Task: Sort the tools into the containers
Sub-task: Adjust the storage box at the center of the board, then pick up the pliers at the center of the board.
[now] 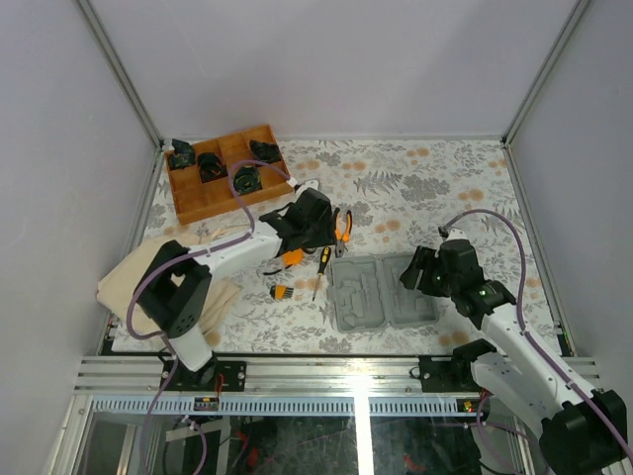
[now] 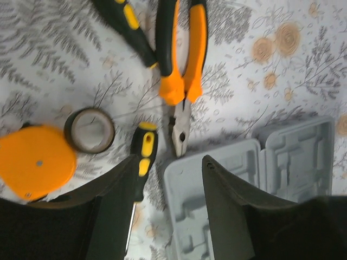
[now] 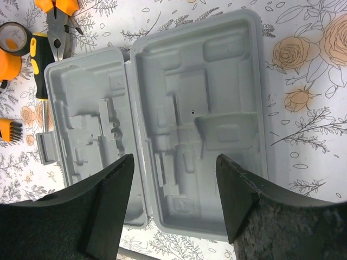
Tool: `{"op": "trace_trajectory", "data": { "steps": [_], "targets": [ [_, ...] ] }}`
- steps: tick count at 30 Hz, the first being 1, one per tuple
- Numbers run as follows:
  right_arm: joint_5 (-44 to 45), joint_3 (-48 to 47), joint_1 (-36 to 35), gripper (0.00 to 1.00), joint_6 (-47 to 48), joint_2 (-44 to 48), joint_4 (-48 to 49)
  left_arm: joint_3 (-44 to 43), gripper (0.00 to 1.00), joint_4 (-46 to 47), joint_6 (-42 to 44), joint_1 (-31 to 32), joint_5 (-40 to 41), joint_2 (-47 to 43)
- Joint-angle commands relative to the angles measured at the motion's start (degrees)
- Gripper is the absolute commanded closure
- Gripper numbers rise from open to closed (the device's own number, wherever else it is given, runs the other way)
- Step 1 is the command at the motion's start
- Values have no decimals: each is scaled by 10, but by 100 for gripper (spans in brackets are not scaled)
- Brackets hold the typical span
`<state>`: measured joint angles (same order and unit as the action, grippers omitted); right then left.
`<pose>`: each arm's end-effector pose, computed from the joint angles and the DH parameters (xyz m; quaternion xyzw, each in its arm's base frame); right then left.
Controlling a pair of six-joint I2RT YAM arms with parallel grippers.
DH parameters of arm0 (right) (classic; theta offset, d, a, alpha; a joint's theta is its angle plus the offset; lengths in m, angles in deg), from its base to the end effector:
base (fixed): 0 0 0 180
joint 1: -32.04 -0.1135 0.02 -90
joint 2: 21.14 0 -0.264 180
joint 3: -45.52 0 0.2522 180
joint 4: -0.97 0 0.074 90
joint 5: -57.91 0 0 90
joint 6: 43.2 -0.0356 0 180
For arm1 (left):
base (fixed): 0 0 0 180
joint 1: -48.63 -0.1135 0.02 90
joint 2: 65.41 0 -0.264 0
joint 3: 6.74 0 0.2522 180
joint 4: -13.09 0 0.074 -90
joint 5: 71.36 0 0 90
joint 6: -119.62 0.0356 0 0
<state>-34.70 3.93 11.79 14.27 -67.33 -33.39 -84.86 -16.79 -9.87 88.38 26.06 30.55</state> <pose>0.1625 0.0617 0.2149 0.0867 0.8981 0.2099 0.3767 0.2805 -0.2273 0.2179 -0.0212 0.9308 -0.1830 0.3157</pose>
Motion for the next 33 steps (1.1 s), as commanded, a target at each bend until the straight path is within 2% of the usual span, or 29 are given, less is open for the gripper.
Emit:
{"op": "trace_trajectory", "data": {
  "steps": [1,11,23,33],
  "targets": [
    [-4,10,0,31,-26,22,2,-67,51,1,29,-2,13,50],
    [8,27,0,31,-62,55,10,-182,47,-35,49,-4,40,164],
    [0,43,1,31,-66,52,17,-263,57,-85,80,-9,99,244],
    [-4,46,0,31,-67,49,21,-303,65,-93,100,-13,107,288]
  ]
}}
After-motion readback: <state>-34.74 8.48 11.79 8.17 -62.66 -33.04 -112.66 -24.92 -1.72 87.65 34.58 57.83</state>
